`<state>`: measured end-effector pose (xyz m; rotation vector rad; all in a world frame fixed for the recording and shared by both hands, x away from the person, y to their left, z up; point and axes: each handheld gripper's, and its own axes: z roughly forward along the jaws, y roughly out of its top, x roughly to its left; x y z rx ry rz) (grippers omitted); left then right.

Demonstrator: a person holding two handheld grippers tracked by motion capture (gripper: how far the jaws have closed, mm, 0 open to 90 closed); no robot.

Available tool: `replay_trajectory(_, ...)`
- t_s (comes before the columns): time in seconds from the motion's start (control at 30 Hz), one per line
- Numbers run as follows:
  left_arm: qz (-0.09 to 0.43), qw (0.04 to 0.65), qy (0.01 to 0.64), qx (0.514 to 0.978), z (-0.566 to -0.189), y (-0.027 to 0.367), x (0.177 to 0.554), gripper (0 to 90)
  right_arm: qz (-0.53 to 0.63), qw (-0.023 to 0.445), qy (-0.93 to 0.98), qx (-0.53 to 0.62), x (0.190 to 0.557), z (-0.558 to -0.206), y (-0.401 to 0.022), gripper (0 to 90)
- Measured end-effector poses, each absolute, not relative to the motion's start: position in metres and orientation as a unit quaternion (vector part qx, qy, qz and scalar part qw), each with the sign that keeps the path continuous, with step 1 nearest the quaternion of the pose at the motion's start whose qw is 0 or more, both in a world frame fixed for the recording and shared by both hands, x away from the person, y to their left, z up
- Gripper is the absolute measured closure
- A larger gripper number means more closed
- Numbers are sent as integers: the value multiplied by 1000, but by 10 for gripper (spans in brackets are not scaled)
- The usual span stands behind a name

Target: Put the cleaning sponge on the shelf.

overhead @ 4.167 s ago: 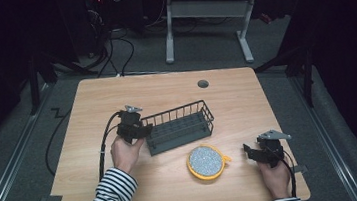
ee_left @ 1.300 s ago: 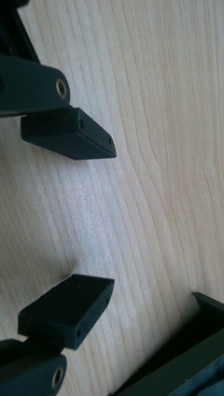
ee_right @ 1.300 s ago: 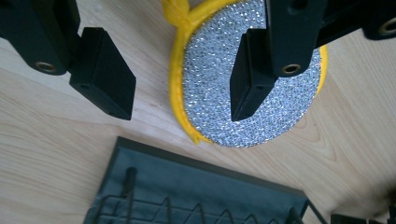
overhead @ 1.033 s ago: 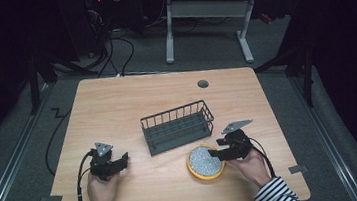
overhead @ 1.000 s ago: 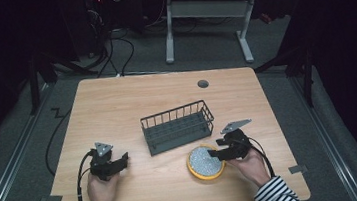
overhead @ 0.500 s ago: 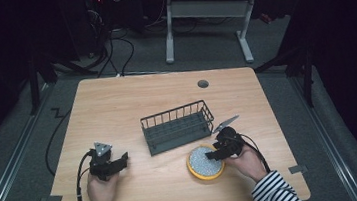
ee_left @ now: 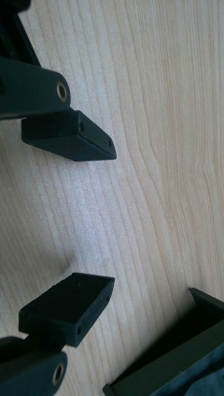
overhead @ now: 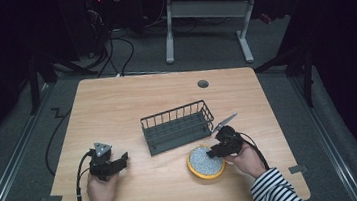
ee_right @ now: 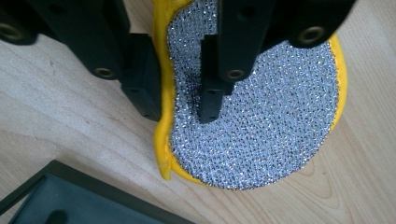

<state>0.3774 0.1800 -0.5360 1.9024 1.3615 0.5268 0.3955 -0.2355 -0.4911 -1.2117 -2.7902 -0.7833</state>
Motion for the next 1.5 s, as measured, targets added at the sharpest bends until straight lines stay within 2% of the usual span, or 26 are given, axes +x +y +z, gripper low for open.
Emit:
replay_trajectory(0.2,205,363,528,740,-536,180,377,334,-253,4,-890,-380,395,-490,-236,799)
replay_trajectory(0.53,207,360,526,742,-536,179,377,333,-275,9,-881,-384,392,-485,-243,813)
replay_trajectory(0.73,225,340,517,753,-536,173,376,332,-287,-3,-876,-388,390,-477,-253,815)
replay_trajectory(1.1,224,342,513,755,-536,172,376,332,-308,-28,-860,-405,383,-463,-280,815)
replay_trajectory(1.5,224,342,514,755,-536,172,376,330,-338,-70,-845,-409,382,-425,-298,814)
